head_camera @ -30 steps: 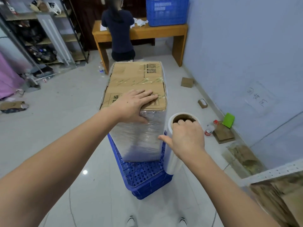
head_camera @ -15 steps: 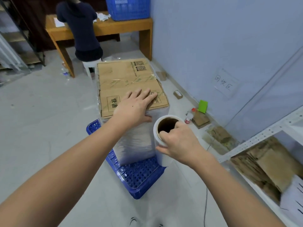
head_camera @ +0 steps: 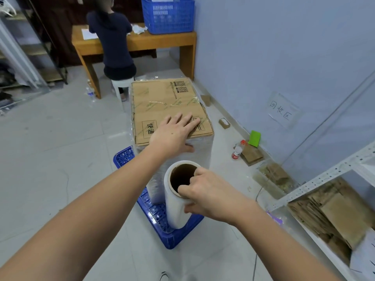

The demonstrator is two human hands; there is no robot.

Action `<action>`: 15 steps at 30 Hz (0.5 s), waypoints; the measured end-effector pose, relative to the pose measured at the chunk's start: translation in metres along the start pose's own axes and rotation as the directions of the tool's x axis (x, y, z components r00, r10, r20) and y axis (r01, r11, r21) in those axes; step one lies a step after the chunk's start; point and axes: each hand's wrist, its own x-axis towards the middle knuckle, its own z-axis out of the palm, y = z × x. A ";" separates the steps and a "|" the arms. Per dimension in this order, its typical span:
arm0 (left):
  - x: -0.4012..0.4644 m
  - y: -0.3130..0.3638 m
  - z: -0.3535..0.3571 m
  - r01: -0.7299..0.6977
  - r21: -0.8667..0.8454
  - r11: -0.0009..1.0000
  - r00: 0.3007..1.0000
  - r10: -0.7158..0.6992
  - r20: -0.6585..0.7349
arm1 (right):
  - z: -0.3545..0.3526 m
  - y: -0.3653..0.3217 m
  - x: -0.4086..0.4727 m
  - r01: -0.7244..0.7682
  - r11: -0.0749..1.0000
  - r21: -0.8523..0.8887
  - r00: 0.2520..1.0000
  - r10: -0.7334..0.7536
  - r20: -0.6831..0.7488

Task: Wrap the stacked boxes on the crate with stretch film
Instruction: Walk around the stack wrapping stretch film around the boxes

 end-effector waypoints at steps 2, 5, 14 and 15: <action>0.001 0.000 0.000 -0.002 -0.002 1.000 1.000 0.002 -0.003 | 0.000 -0.004 -0.001 -0.019 0.999 -0.037 1.000 0.019 -0.005; 0.001 0.000 -0.002 0.001 -0.014 1.000 1.000 -0.001 0.000 | -0.003 -0.011 -0.006 -0.072 0.997 -0.030 0.997 0.072 -0.028; -0.010 0.001 -0.020 -0.023 -0.046 0.999 0.999 0.025 0.042 | 0.017 -0.026 -0.002 -0.269 0.962 -0.056 0.943 0.251 -0.220; -0.011 -0.002 -0.024 -0.033 -0.082 0.996 0.997 0.039 0.072 | 0.018 -0.026 -0.003 -0.278 0.959 -0.050 0.940 0.261 -0.220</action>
